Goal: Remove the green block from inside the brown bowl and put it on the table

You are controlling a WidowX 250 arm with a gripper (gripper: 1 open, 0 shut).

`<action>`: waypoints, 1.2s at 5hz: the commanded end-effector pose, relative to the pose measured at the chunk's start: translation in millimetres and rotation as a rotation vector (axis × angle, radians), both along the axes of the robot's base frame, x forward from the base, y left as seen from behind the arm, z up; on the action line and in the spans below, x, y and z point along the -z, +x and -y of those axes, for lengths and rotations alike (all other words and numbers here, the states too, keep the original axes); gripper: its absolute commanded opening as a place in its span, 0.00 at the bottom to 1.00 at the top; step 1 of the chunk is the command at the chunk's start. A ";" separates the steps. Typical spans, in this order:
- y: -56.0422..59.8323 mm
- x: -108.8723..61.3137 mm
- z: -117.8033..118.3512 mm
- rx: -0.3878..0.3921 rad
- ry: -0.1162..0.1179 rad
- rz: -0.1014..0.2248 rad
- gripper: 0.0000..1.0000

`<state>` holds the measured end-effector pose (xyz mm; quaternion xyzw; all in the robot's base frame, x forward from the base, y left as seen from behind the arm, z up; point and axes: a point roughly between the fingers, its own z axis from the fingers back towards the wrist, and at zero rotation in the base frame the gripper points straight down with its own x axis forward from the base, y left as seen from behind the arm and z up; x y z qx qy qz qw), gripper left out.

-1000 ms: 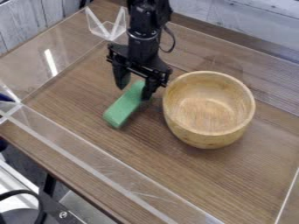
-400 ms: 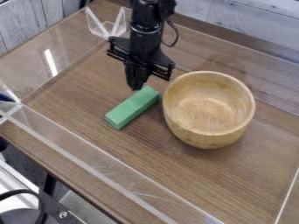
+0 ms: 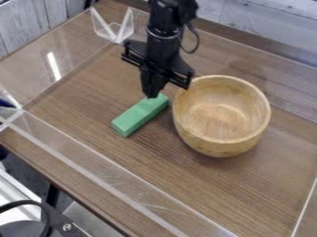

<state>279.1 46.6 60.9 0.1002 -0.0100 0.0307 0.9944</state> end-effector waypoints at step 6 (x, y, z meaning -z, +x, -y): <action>-4.5 -9.7 8.8 0.137 -0.009 0.035 0.00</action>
